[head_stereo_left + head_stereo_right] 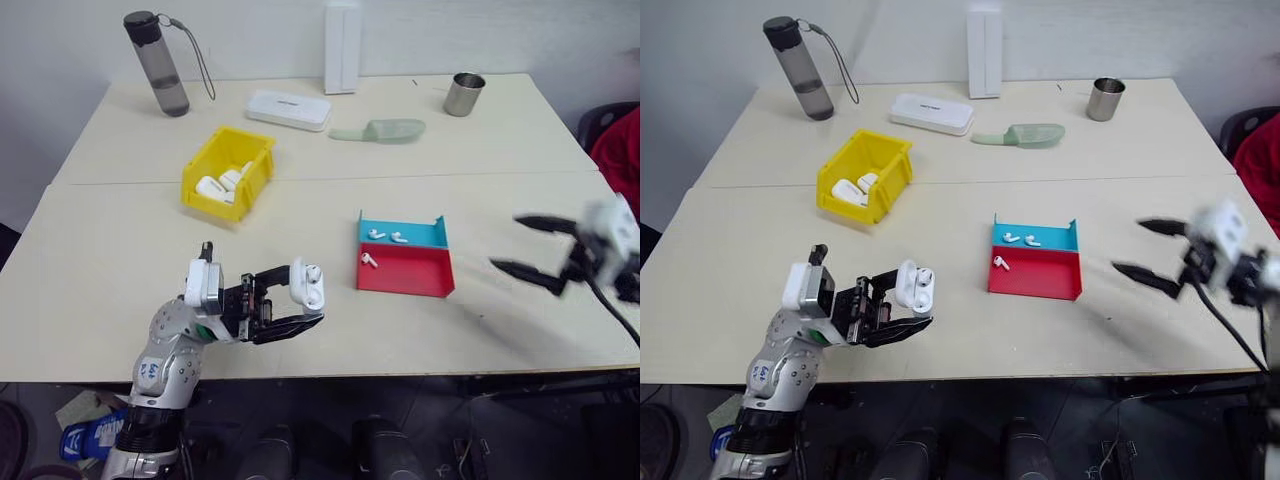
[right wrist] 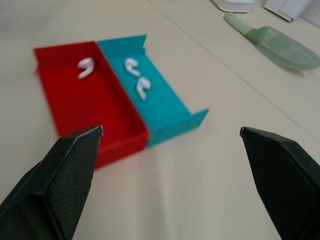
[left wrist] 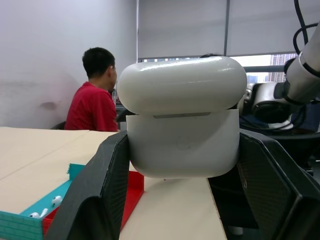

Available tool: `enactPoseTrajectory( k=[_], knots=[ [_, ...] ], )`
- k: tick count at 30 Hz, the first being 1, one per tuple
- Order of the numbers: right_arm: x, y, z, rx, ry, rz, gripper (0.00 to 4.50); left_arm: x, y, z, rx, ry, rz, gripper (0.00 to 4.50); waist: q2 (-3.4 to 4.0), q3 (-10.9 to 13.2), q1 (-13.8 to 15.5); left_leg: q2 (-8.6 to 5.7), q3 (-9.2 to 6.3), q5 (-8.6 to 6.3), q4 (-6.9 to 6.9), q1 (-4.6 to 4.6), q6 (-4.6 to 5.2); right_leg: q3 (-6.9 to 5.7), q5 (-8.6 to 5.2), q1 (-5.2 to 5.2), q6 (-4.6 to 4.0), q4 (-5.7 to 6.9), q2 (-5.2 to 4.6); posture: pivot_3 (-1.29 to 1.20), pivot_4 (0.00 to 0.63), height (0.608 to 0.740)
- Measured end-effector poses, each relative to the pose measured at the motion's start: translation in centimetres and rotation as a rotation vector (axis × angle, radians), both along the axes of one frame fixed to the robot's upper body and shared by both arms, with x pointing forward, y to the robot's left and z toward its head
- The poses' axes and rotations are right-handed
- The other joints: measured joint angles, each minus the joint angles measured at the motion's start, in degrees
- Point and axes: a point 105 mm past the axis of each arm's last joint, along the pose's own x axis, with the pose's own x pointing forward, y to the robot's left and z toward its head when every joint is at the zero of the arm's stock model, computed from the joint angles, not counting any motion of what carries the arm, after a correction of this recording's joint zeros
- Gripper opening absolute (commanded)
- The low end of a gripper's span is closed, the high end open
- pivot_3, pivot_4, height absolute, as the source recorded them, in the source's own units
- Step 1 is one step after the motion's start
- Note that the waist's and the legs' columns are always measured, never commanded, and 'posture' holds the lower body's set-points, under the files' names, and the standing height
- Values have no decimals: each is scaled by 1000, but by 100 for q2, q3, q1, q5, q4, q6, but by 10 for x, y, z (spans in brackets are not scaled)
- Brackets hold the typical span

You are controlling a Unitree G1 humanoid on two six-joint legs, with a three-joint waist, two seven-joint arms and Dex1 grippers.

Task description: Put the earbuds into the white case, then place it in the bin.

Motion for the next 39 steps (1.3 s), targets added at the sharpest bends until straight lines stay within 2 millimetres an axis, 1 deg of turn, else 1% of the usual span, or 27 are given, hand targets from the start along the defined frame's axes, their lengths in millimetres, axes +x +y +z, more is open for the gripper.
enactPoseTrajectory(
  k=[1, 3, 6, 8, 10, 12, 14, 18, 19, 20, 22, 25, 30, 34, 39],
  knots=[
    [9, 11, 10, 2, 24, -2, 4472, 1, -1, 1, -2, -7, 3, 2761, 0, 0, 16, 0, -6, -1, -4, -3, -2, -3, 0, -3, 0, -2, 0, 0, 150, 740],
    [21, 29, 21, -20, 93, -2, 4472, 2, -2, 2, -2, -15, 14, 2761, 0, 0, 94, 0, -17, -3, -12, -7, -4, -10, 0, -7, 0, -10, 0, 0, 150, 740],
    [37, 54, 17, -112, 198, 15, 4472, 5, 0, 0, 1, -9, 40, 2761, 0, 0, 192, -3, -29, -3, -11, -18, -4, -20, 0, -10, 0, -22, -4, 0, 150, 740],
    [48, 67, 10, -172, 247, 21, 4472, 6, 1, -1, 2, -7, 45, 2761, 0, 0, 220, -9, -29, -3, -10, -24, -4, -20, 0, -15, 0, -23, -8, 0, 150, 740],
    [57, 75, 2, -242, 279, 23, 4472, 6, 1, -1, 2, -11, 46, 2761, 0, 0, 253, -11, -31, -3, -8, -27, -4, -26, 0, -17, 0, -24, -10, 0, 150, 740],
    [64, 76, -7, -309, 298, 18, 4472, 6, 1, 0, 2, -14, 48, 2761, -1, 1, 263, -14, -37, -3, -6, -31, -3, -31, 0, -17, 0, -23, -12, 0, 150, 740],
    [71, 73, -16, -390, 314, 12, 4472, 6, 0, 0, 1, -15, 46, 2761, -1, 1, 255, -16, -37, -3, -6, -32, -3, -32, 0, -18, 0, -21, -12, 0, 150, 740],
    [79, 74, -30, -454, 330, 25, 4472, 6, 0, 0, -3, -18, 52, 2761, -1, 1, 178, -15, -33, -3, -4, -32, -3, -32, 0, -26, 0, -6, -11, 0, 150, 740],
    [81, 76, -31, -468, 324, 34, 4097, 6, 0, 0, -4, -17, 53, 2761, -1, 1, 132, -14, -33, -3, -3, -32, -4, -33, 0, -28, 0, -2, -11, 0, 150, 740],
    [83, 78, -31, -475, 317, 38, 3921, 6, -1, 0, -5, -16, 54, 2761, -1, 1, 107, -14, -33, -3, -3, -32, -4, -34, 0, -28, 0, 0, -11, 0, 150, 740],
    [86, 81, -29, -487, 302, 48, 3197, 5, -1, -1, -6, -9, 57, 2761, -1, 1, 77, -14, -33, -3, -3, -31, -4, -33, 0, -29, 0, 2, -10, 0, 150, 740],
    [89, 82, -31, -512, 306, 59, 2141, 4, -1, -3, -8, -2, 62, 2761, -1, 0, 41, -13, -34, -3, 0, -30, -5, -33, 0, -30, 0, 6, -10, 0, 150, 740],
    [89, 91, -46, -550, 335, 102, 2141, 3, -1, -2, -11, -3, 78, 2761, -1, 0, -31, -14, -33, -3, 2, -30, -5, -33, 0, -30, 0, 8, -11, 0, 150, 740],
    [90, 92, -46, -565, 335, 107, 2141, 3, -1, 0, -10, -11, 87, 2761, 0, 0, -40, -13, -34, -3, 3, -29, -5, -33, 0, -30, 0, 9, -11, 0, 150, 740],
    [89, 95, -52, -574, 357, 123, 2141, 3, -1, -1, -7, -8, 100, 2761, 0, 0, -42, -14, -34, -2, 3, -29, -5, -33, 0, -31, 0, 11, -11, 0, 150, 740]
  ],
)
